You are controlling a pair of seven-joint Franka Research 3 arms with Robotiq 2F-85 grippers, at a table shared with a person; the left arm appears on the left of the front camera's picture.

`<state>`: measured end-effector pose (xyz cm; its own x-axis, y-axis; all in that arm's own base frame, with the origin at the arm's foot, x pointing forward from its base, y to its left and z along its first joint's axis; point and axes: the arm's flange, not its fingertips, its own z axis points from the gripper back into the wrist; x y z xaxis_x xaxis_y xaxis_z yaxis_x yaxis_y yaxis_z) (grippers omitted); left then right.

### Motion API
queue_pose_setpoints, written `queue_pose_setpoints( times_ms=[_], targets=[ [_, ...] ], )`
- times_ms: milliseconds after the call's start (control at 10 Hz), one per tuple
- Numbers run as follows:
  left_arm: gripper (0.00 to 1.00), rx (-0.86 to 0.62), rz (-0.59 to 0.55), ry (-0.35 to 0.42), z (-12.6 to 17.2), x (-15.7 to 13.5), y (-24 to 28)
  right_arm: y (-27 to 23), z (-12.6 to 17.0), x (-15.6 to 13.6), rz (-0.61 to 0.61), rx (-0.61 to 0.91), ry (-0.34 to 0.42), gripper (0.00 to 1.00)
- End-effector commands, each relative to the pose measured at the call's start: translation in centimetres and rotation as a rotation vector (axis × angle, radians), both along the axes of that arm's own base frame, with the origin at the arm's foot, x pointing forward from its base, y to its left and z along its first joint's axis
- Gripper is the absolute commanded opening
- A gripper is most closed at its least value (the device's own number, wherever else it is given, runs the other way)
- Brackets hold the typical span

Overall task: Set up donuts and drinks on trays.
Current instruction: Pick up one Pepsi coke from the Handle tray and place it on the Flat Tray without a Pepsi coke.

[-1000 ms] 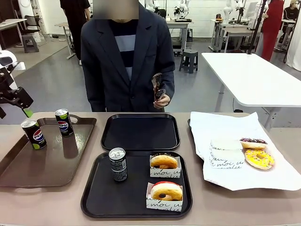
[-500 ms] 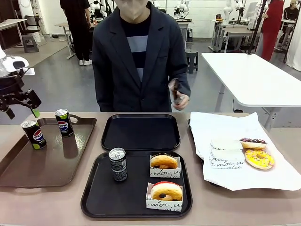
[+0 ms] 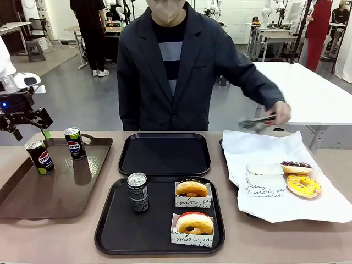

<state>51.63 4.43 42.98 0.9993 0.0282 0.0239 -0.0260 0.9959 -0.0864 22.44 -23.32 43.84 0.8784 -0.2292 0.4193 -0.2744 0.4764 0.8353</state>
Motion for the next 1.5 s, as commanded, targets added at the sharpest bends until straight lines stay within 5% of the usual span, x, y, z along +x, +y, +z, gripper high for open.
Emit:
queue_pose_setpoints(
  times_ms=[0, 600, 700, 800, 900, 1000, 1100, 1400],
  targets=[
    [1.00, -0.006, -0.036, 0.038, -0.8, -0.2, -0.3, 0.0, -0.1, 0.3, -0.005, 0.025, -0.031, 1.00],
    [1.00, 0.021, -0.040, 0.047, -3.6, -1.2, 0.2, 0.0, -0.1, 0.3, -0.005, 0.025, -0.031, 1.00],
    [0.44, 0.019, -0.047, 0.017, -3.7, -1.2, 0.3, 0.0, -0.1, 0.3, -0.005, 0.025, -0.031, 1.00],
    [0.44, 0.008, -0.048, 0.006, -3.8, -1.5, 0.3, 0.0, -0.1, 0.3, -0.005, 0.025, -0.031, 1.00],
    [0.00, 0.009, -0.052, 0.001, -3.9, -1.5, 0.3, 0.0, -0.1, 0.3, -0.005, 0.025, -0.031, 1.00],
    [0.38, 0.013, -0.054, 0.000, -3.9, -1.4, 0.4, 0.0, -0.1, 0.3, -0.005, 0.025, -0.031, 1.00],
    [0.00, 0.017, -0.055, -0.001, -3.9, -1.3, 0.3, 0.0, -0.1, 0.3, -0.005, 0.025, -0.031, 1.00],
    [0.02, 0.015, -0.079, -0.006, -3.7, -1.8, 0.2, 0.0, -0.1, 0.3, -0.005, 0.025, -0.031, 1.00]
  ],
)
